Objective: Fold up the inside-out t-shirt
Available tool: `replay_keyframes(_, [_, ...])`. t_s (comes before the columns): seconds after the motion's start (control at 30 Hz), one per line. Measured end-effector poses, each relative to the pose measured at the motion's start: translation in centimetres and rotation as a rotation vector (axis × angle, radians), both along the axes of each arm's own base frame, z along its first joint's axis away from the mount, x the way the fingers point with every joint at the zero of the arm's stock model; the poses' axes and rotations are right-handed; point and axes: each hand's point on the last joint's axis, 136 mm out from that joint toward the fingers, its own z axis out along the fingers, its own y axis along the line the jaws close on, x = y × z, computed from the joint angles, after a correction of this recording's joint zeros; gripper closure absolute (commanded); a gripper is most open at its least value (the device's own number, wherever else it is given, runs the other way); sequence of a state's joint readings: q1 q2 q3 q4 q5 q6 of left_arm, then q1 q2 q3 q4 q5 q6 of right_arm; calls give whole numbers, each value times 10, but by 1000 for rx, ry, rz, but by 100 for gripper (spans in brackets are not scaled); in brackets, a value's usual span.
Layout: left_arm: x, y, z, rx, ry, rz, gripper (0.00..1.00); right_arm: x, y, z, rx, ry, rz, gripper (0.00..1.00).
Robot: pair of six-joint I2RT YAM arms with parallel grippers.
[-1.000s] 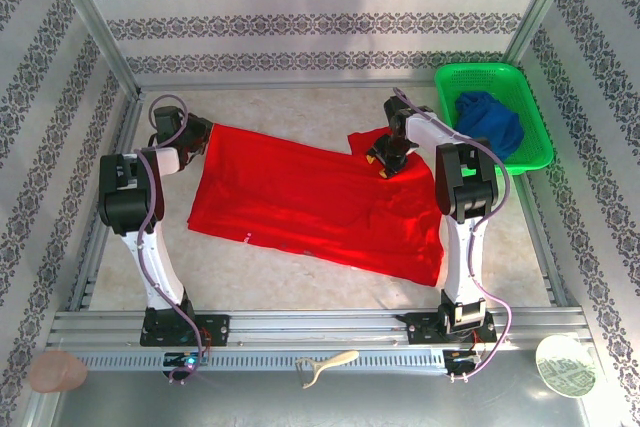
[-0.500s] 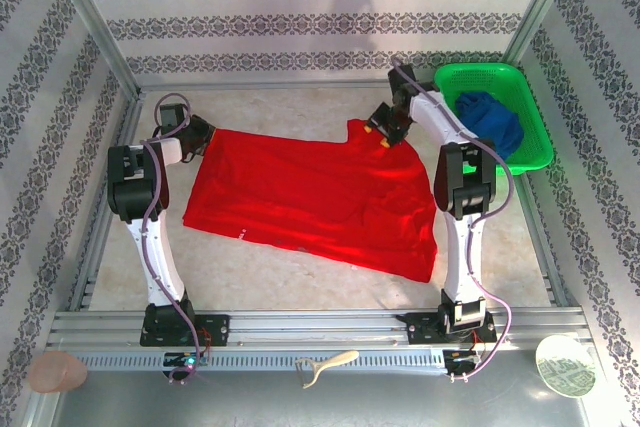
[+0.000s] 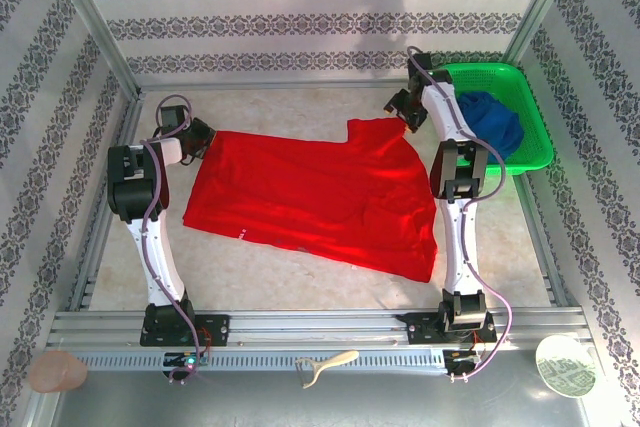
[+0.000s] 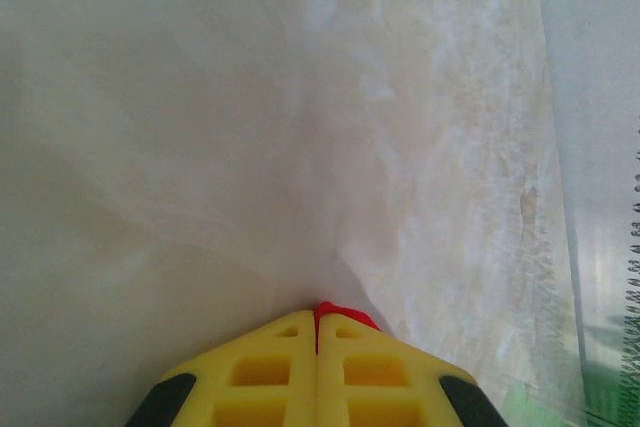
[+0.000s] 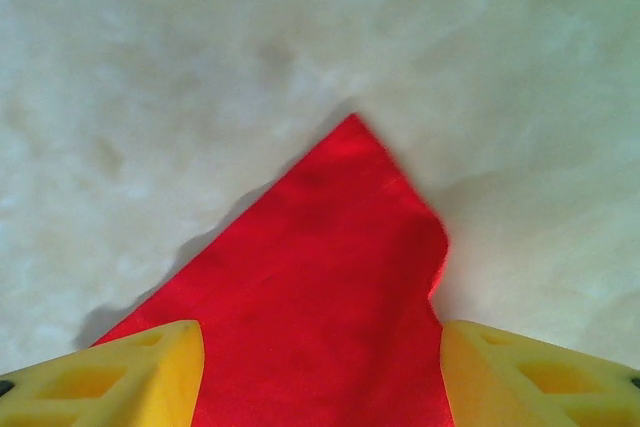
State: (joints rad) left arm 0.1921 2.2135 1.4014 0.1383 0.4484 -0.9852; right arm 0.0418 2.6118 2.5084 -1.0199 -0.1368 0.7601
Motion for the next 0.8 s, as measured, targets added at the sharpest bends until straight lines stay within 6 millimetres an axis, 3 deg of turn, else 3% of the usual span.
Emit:
replay_keyframes(0.33, [0,0,0,5,-2,-4,100,8,-7,-26,5,32,-76,39])
replay_keyframes(0.43, [0,0,0,5,-2,-5,100,10,-10,-24,16,28,-94,44])
replay_keyframes(0.53, [0,0,0,5,-2,-5,100,10,-9,-28,29,36,-106,60])
replay_keyframes(0.63, [0,0,0,5,-2,-5,100,12,-11,-30,57,37,-119,95])
replay_keyframes(0.67, [0,0,1,5,-3,-5,100,10,-13,-33,54,49,-122,100])
replay_keyframes(0.8, [3,-2,5,2,-6,-18,100,16,-15,-30,87,26,-121,100])
